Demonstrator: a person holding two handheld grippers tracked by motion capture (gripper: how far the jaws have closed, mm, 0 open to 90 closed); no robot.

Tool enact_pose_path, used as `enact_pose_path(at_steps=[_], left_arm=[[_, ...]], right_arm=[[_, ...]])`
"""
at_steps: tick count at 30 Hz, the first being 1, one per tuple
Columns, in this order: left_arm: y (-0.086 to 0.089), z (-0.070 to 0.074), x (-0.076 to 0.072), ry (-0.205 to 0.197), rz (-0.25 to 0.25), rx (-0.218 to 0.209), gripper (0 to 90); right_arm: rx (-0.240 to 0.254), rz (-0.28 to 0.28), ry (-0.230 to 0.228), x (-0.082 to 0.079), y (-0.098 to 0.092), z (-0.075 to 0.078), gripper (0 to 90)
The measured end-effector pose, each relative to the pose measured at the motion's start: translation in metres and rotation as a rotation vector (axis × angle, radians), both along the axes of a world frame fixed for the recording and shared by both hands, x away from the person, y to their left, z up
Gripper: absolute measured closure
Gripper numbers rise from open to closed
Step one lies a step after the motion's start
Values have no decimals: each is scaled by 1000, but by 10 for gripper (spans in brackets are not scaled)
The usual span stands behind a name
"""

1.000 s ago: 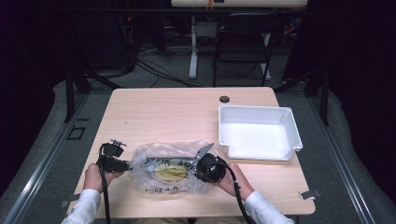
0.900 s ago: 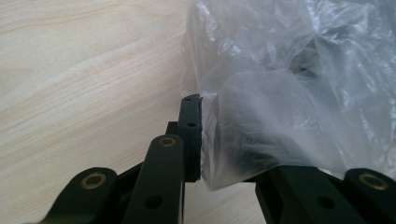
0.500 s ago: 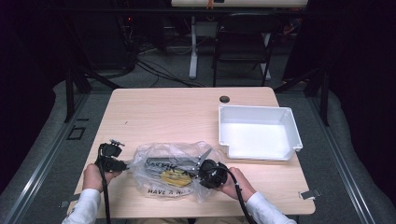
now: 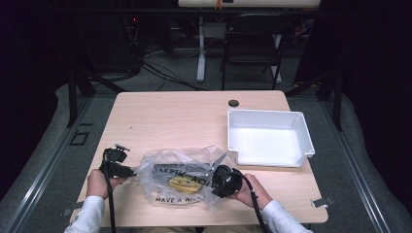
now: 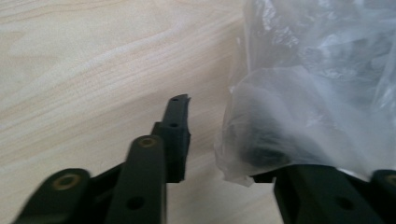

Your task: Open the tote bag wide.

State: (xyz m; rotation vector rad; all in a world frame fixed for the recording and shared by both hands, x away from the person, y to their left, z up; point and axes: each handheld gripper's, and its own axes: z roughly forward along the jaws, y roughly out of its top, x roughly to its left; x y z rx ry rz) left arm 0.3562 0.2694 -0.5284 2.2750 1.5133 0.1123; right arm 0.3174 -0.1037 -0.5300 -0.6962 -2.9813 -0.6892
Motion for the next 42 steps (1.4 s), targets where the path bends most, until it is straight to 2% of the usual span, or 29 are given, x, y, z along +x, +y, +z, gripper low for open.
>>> enact_pose_path(at_steps=[2, 6, 9, 14, 19, 22, 24, 25, 29, 31, 34, 39, 41, 42], left_arm=[[2, 6, -4, -4, 1, -25, 481], [4, 16, -12, -11, -15, -56, 357], [4, 24, -17, -15, -36, -71, 288], [3, 43, -26, -41, -67, -90, 195], [7, 66, -36, -110, -66, -124, 186], [2, 75, -40, -146, -84, -144, 190], [-5, 79, -42, -160, -114, -144, 196], [-10, 80, -43, -171, -121, -139, 205], [-32, 79, -46, -193, -215, -104, 287], [-43, 75, -46, -214, -250, -79, 327], [-55, 63, -43, -210, -288, -51, 370], [-65, 39, -32, -165, -317, 30, 425], [-68, 31, -29, -134, -345, 77, 454], [-69, 28, -28, -122, -358, 86, 467]], right_arm=[[41, 3, -19, -1, -1, 9, 672], [119, 2, -68, -4, -5, 26, 623], [151, -36, -113, -4, -8, 32, 574], [125, -79, -121, 2, -11, 27, 551], [96, -98, -111, 5, -10, 20, 590], [85, -95, -111, 6, -8, 18, 596], [80, -94, -108, 6, -7, 17, 599], [71, -91, -113, 6, -7, 18, 602], [63, -89, -119, 6, -5, 16, 612], [67, -101, -126, 6, -4, 15, 617], [58, -95, -125, 6, -3, 14, 621], [48, -96, -125, 7, -3, 14, 628], [53, -99, -123, 7, -3, 13, 630], [49, -95, -122, 7, -2, 12, 631]])
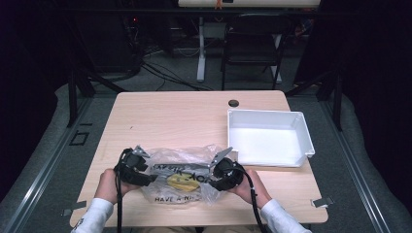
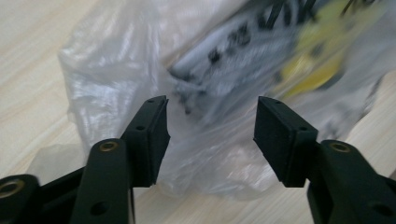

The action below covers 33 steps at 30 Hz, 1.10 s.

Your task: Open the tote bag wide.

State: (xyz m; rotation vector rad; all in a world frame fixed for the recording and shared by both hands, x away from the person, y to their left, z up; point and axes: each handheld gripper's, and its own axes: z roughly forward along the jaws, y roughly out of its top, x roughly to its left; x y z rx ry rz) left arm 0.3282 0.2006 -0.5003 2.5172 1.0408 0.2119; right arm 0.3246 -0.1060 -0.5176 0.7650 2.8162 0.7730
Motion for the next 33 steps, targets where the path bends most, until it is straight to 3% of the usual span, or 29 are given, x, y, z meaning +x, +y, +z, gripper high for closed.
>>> enact_pose_path(at_steps=[5, 9, 14, 20, 28, 31, 33], left_arm=[[-1, -12, 1, 29, -26, 49, 619], [0, -19, 1, 43, -39, 57, 767], [1, -22, 2, 68, -38, 55, 864], [2, -24, 0, 98, -45, 59, 888], [6, -28, -1, 157, -38, 60, 892], [5, -33, 0, 175, -47, 105, 892], [4, -35, 0, 182, -49, 111, 892]], right_arm=[[-10, 2, 1, 1, 1, -1, 652], [-3, -2, -1, 0, 2, -2, 696], [-5, 11, -10, -1, 3, -2, 790], [-12, 31, 1, -3, 4, -3, 857], [-37, 54, 18, -4, 6, -6, 864], [-52, 47, 21, -3, 7, -9, 863], [-59, 43, 28, -2, 6, -11, 863]])
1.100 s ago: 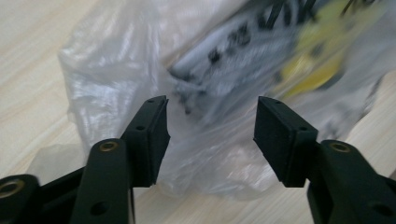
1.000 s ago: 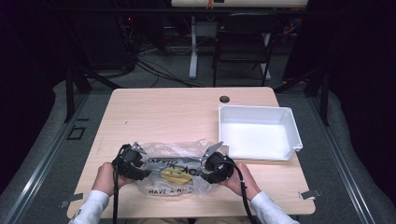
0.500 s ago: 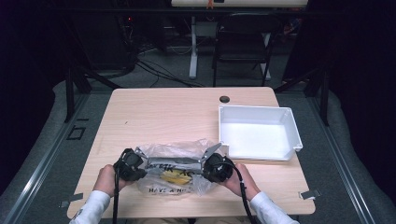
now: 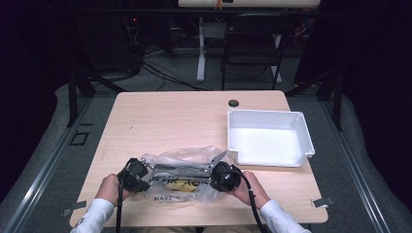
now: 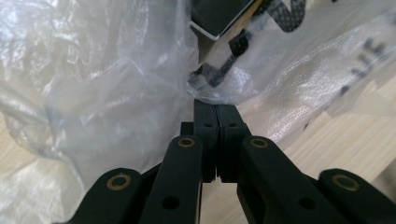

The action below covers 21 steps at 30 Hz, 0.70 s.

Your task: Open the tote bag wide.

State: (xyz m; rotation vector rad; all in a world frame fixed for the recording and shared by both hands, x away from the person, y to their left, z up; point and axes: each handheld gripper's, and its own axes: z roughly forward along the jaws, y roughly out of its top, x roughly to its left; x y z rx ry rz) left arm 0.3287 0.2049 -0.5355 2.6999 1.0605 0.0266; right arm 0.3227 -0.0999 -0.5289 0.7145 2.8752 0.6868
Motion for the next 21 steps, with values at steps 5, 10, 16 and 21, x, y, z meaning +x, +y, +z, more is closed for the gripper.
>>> enact_pose_path(at_steps=[5, 10, 16, 21], left_arm=[[1, -3, 1, 14, 6, 10, 892], [-2, -6, 2, 23, 1, 51, 892], [-3, -8, 3, 39, 16, 86, 894], [-2, -8, 3, 28, 29, 123, 891]], right_arm=[[-10, -12, 7, 3, -1, -4, 873], [-28, -16, 8, 5, 0, -8, 887], [-59, -24, -6, 6, 1, -11, 900], [-79, -31, -16, 7, 1, -13, 900]])
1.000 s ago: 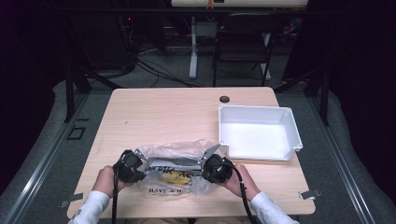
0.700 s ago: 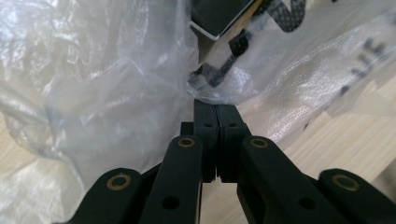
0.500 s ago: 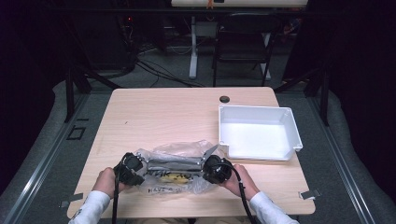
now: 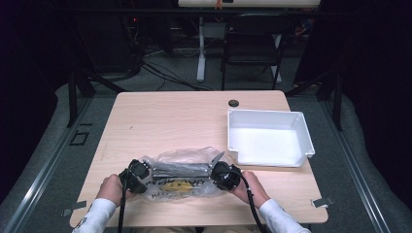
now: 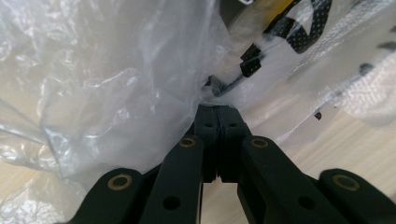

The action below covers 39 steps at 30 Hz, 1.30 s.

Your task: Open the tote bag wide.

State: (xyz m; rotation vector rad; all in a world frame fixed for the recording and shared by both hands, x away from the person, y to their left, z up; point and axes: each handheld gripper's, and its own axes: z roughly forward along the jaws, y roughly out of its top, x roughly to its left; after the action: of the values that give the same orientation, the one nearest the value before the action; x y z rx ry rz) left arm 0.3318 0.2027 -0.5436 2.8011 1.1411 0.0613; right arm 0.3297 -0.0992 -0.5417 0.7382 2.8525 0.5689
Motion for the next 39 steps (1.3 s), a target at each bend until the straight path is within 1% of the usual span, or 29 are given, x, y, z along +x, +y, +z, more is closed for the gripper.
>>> enact_pose_path(at_steps=[2, 4, 5, 6, 7, 8, 9, 10, 11, 12, 13, 14, 15, 16, 17, 19, 21, 22, 23, 24, 27, 29, 30, 31, 33, 34, 35, 37, 39], left_arm=[[2, 1, 0, -6, 4, -14, 873], [6, 5, 0, 0, 18, -43, 766], [7, 8, -1, -1, 27, -60, 708], [8, 12, -2, -11, 33, -77, 650], [8, 16, -4, -17, 34, -93, 634], [9, 20, -6, -17, 29, -110, 593], [8, 24, -8, -22, 41, -128, 546], [7, 29, -10, -35, 33, -137, 543], [6, 33, -12, -37, 26, -151, 524], [4, 38, -13, -48, 22, -167, 494], [3, 43, -15, -54, 18, -180, 483], [2, 48, -17, -59, 11, -192, 470], [1, 52, -18, -68, 7, -206, 457], [0, 57, -20, -80, 3, -221, 446], [0, 60, -20, -80, 0, -231, 444], [0, 67, -22, -95, -7, -257, 429], [1, 73, -24, -104, -11, -278, 426], [1, 75, -24, -111, -15, -280, 420], [2, 76, -25, -110, -11, -282, 420], [2, 77, -25, -107, -14, -276, 416], [6, 78, -25, -111, -5, -268, 406], [9, 81, -25, -118, 2, -282, 402], [11, 84, -26, -134, 5, -293, 398], [12, 87, -26, -158, 12, -301, 388], [13, 94, -25, -222, 38, -325, 364], [14, 97, -24, -263, 55, -329, 355], [15, 99, -22, -299, 74, -337, 345], [18, 100, -14, -339, 109, -354, 323], [20, 96, -3, -361, 152, -358, 291]], right_arm=[[-4, 0, -3, 0, 0, 0, 900], [7, 5, -4, -1, 0, 2, 892], [19, 11, 0, -1, -1, 4, 876], [32, 17, 1, -2, -1, 7, 860], [44, 19, 0, -3, -2, 10, 846], [63, 19, -7, -4, -2, 13, 831], [78, 23, -8, -5, -3, 16, 809], [94, 27, -13, -7, -4, 20, 796], [108, 32, -21, -8, -4, 24, 784], [116, 40, -22, -9, -5, 28, 765], [142, 41, -22, -10, -6, 31, 747], [157, 41, -31, -11, -7, 34, 739], [162, 48, -39, -12, -8, 38, 726], [185, 43, -46, -13, -9, 41, 716], [198, 42, -55, -13, -10, 45, 708], [214, 40, -75, -14, -12, 50, 692], [244, 26, -98, -14, -15, 55, 680], [248, 18, -105, -14, -16, 57, 674], [262, 7, -115, -13, -17, 58, 670], [266, 2, -115, -12, -18, 59, 661], [257, -22, -122, -9, -20, 57, 654], [253, -39, -138, -7, -22, 55, 651], [248, -46, -139, -7, -22, 55, 646], [249, -50, -141, -6, -23, 55, 642], [241, -55, -145, -4, -23, 54, 620], [245, -64, -139, -3, -23, 53, 606], [236, -63, -132, -2, -22, 52, 590], [213, -65, -121, 1, -21, 49, 574], [215, -80, -116, 3, -19, 45, 574]])
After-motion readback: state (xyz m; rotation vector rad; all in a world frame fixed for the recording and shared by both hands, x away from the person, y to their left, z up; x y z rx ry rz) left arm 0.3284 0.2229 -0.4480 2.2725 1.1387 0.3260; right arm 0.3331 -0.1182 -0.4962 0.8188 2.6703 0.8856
